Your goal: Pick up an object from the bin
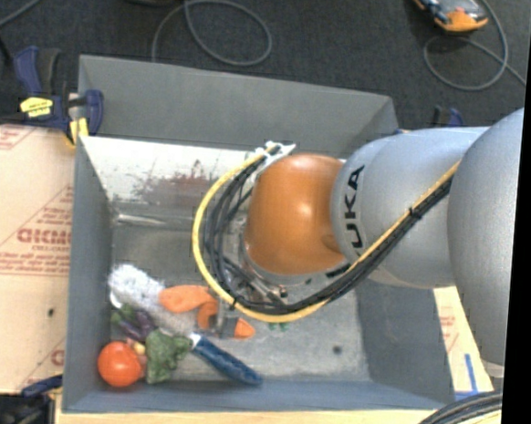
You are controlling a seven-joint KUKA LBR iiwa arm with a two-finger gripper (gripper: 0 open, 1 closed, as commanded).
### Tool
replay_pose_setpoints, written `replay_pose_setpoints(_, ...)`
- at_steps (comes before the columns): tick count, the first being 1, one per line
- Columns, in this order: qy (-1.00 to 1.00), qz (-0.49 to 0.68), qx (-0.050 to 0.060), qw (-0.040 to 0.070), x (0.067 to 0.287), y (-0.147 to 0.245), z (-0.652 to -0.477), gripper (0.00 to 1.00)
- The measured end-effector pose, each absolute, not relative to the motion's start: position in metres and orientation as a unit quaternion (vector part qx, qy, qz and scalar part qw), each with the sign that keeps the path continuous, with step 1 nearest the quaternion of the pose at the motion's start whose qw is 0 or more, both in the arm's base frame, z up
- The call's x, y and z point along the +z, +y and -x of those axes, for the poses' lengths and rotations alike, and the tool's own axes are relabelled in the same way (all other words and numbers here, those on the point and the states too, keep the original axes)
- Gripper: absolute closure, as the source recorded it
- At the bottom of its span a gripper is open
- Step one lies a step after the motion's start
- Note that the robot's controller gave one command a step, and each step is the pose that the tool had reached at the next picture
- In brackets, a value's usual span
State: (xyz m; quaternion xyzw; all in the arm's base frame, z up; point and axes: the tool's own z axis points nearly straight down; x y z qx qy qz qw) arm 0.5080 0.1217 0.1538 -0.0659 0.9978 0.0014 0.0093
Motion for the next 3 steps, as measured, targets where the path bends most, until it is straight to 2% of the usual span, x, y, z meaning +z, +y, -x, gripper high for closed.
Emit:
replay_pose_setpoints(1, 0.997, 0.081, 0.001, 0.012, 0.143, 0.118, -0.508, 1.0)
replay_pose_setpoints(2, 0.997, 0.076, 0.0, 0.005, 0.17, 0.122, -0.505, 1.0)
replay_pose_setpoints(3, 0.997, 0.078, 0.002, 0.015, 0.201, 0.125, -0.508, 1.0)
